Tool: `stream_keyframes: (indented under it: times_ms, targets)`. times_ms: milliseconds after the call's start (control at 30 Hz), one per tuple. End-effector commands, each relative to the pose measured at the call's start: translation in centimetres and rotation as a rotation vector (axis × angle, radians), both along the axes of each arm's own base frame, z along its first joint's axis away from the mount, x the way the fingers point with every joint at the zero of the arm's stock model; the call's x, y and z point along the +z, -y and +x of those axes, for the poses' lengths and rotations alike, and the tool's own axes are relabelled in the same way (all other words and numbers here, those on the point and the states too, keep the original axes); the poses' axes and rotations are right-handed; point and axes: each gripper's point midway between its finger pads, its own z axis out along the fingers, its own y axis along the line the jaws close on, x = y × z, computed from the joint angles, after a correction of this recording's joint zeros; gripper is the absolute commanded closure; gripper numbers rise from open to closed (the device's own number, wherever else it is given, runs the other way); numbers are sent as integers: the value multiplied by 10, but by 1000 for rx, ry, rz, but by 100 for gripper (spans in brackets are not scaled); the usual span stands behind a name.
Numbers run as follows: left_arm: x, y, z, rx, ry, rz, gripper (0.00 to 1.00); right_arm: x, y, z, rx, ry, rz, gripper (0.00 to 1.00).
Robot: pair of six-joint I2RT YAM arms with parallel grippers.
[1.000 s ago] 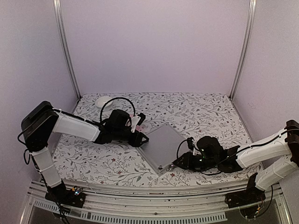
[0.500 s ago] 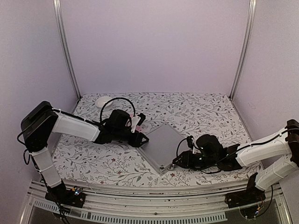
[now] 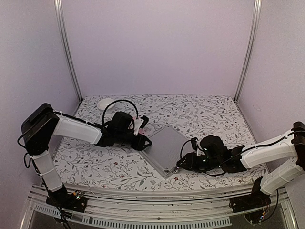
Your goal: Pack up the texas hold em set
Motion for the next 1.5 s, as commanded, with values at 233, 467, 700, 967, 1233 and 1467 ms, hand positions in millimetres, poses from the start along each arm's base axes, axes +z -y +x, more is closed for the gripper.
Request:
stream_keyframes:
  times_ms: [233,467,700,967,1233,1467]
  targets:
    - [-36,4,-57,-117,-176,94,48,93,-30,31,1,208,220,55]
    - [-28,-3,-48,-82,-156,90,47,99,-28,29,8,215,219,55]
    - [-18,-5,-44,-70,-141,74,47,90,-25,23,27,184,181,54]
    - [16,-6,-31,-44,-84,13,41,65,10,13,67,156,51,46]
    - [53,10,-13,-94,-57,-77,33,39,26,9,229,158,18,47]
    - [53,38,5,-163,-97,-97,26,24,32,-3,320,179,58,46]
